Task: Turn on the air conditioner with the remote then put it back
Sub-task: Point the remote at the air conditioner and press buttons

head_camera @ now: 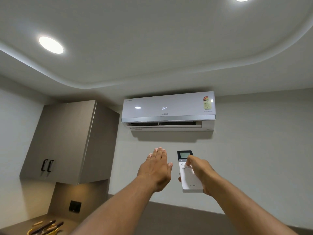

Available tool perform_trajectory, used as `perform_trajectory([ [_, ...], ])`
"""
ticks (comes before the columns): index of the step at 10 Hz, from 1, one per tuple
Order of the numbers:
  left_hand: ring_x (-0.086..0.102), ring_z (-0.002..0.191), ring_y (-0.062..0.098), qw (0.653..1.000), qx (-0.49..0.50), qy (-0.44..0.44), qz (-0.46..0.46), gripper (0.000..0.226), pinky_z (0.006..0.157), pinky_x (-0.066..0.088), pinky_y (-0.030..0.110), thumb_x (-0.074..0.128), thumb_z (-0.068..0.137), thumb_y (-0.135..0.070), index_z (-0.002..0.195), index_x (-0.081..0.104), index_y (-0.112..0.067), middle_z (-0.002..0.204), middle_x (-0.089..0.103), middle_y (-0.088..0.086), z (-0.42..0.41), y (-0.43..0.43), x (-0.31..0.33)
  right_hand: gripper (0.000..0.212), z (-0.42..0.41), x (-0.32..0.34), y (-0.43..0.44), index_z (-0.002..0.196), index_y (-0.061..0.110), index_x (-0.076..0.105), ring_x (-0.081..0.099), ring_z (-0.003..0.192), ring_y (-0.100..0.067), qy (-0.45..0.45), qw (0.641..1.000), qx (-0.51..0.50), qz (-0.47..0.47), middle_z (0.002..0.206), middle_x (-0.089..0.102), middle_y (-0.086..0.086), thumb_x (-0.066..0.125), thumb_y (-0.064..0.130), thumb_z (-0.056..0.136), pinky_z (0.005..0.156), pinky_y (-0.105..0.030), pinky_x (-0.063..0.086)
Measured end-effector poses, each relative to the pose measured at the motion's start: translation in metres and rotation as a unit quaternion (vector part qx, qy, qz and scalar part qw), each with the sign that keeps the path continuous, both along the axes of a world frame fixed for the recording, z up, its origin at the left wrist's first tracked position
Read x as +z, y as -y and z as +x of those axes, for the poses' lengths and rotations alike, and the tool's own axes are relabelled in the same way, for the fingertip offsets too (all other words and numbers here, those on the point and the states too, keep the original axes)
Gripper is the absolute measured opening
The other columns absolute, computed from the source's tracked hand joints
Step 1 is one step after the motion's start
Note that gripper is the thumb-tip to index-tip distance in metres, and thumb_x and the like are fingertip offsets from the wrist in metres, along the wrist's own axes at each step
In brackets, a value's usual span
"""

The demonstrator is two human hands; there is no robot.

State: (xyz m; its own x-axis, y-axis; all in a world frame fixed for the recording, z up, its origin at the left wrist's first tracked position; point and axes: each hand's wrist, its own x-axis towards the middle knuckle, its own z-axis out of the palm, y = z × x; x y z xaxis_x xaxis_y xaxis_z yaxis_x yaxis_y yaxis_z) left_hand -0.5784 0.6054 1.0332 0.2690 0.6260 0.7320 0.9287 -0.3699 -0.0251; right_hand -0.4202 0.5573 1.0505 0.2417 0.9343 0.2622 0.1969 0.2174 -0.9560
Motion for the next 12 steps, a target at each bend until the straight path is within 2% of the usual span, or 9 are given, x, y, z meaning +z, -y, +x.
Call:
perform_trajectory([
  [1,-0.005,0.146,0.02,1.0,0.0,-0.001,-0.005,0.062,0.113,-0.001,0.034,0.014,0.099,-0.045,0.15,-0.003,-0.013,0.16,-0.005,0.006,0.0,0.0,-0.001,0.021,0.0,0.001,0.0,0.1,0.01,0.06,0.075,0.064,-0.033,-0.001,1.0,-0.001,0.0,0.071,0.077,-0.018,0.052,0.02,0.083,0.065,-0.032,0.055],
  [3,-0.005,0.146,0.02,1.0,-0.005,0.005,-0.014,0.062,0.114,0.0,0.035,0.014,0.1,-0.045,0.15,-0.003,-0.012,0.16,-0.005,0.006,0.003,0.002,-0.001,0.023,-0.001,0.002,-0.001,0.103,0.01,0.059,0.074,0.066,-0.033,-0.005,1.0,-0.001,0.003,0.082,0.078,-0.021,0.051,0.022,0.084,0.062,-0.031,0.054],
  [5,-0.004,0.146,0.021,1.0,-0.011,0.009,-0.013,0.062,0.115,0.001,0.036,0.014,0.1,-0.045,0.15,-0.002,-0.012,0.16,-0.004,0.007,0.005,0.002,0.001,0.017,0.0,0.002,-0.001,0.097,0.011,0.059,0.073,0.059,-0.03,0.0,1.0,-0.013,0.004,0.071,0.077,-0.017,0.052,0.021,0.085,0.061,-0.031,0.054],
  [6,-0.004,0.146,0.02,1.0,-0.014,0.012,-0.013,0.062,0.115,0.001,0.035,0.014,0.1,-0.045,0.15,-0.002,-0.012,0.16,-0.004,0.006,0.006,0.0,0.002,0.017,0.002,0.003,0.0,0.098,0.012,0.058,0.073,0.061,-0.03,0.004,1.0,-0.014,0.004,0.073,0.076,-0.017,0.052,0.023,0.086,0.059,-0.031,0.053],
  [8,-0.004,0.146,0.02,1.0,-0.014,0.013,-0.01,0.063,0.113,0.0,0.035,0.014,0.099,-0.046,0.15,-0.001,-0.013,0.16,-0.004,0.006,0.009,0.0,0.001,0.022,0.005,0.004,0.003,0.102,0.011,0.059,0.076,0.073,-0.035,-0.001,1.0,-0.012,0.003,0.087,0.078,-0.021,0.051,0.022,0.085,0.067,-0.033,0.055],
  [10,-0.004,0.146,0.02,1.0,-0.017,0.016,-0.009,0.063,0.114,0.001,0.035,0.014,0.099,-0.046,0.15,-0.001,-0.013,0.16,-0.003,0.006,0.01,0.001,0.002,0.02,0.005,0.004,0.006,0.103,0.012,0.058,0.073,0.072,-0.033,0.006,1.0,-0.018,-0.001,0.09,0.077,-0.021,0.051,0.024,0.088,0.063,-0.032,0.052],
  [12,-0.004,0.146,0.02,1.0,-0.02,0.012,-0.011,0.063,0.114,0.0,0.035,0.014,0.099,-0.045,0.15,-0.001,-0.012,0.16,-0.004,0.006,0.009,0.004,0.0,0.024,0.006,0.004,0.01,0.104,0.01,0.059,0.074,0.072,-0.035,0.001,1.0,-0.017,-0.004,0.092,0.079,-0.023,0.05,0.022,0.086,0.064,-0.031,0.053],
])
